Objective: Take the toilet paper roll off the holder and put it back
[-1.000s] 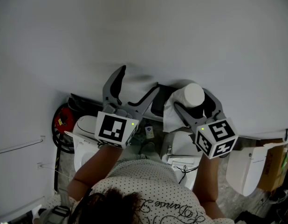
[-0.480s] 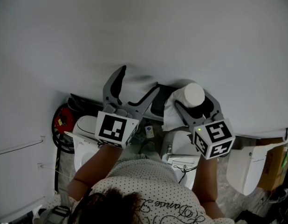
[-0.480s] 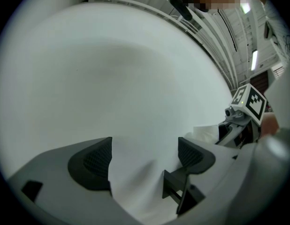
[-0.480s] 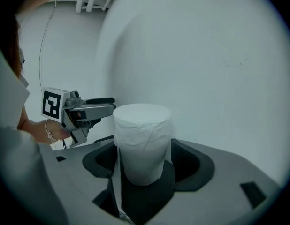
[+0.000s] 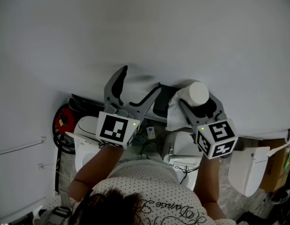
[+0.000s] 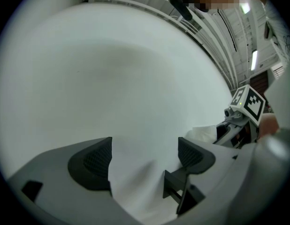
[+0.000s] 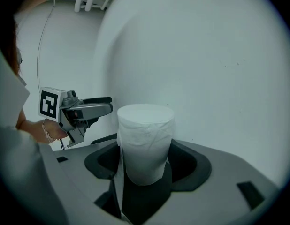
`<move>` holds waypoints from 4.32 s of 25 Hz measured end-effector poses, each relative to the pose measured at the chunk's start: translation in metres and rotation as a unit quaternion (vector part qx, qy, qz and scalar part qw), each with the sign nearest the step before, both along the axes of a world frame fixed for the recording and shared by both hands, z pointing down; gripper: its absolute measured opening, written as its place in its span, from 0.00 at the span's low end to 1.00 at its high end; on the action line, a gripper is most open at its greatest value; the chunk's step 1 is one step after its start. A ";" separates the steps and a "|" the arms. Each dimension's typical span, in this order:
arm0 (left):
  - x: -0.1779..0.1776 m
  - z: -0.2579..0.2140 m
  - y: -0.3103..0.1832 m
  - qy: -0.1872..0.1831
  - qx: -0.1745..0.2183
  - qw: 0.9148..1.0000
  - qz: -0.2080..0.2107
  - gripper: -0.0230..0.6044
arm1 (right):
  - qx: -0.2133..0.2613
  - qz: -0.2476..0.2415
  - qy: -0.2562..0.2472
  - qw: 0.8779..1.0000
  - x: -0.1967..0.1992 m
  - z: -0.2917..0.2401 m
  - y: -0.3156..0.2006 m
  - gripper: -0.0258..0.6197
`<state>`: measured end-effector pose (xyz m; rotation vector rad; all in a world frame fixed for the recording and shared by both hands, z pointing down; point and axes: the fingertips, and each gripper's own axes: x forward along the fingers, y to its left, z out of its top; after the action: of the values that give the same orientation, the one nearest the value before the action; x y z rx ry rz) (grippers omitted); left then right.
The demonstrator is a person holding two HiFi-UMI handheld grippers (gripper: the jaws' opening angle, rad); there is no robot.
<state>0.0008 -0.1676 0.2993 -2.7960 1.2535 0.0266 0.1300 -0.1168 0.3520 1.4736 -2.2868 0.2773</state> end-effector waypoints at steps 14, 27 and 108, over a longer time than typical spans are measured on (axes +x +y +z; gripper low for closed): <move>0.004 -0.001 0.002 0.001 -0.002 1.000 0.009 0.71 | 0.025 -0.009 0.006 1.000 0.000 -0.029 -0.003 0.50; 0.000 -0.011 0.005 0.006 0.009 1.000 0.012 0.71 | 0.058 -0.028 0.008 0.998 -0.012 -0.058 -0.002 0.50; -0.008 0.001 0.005 0.006 -0.012 1.000 -0.001 0.71 | 0.003 -0.049 0.037 0.998 -0.027 -0.016 -0.010 0.50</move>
<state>-0.0071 -0.1624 0.3005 -2.8187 1.2684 0.0289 0.1033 -0.1266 0.3362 1.3465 -2.2942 0.1827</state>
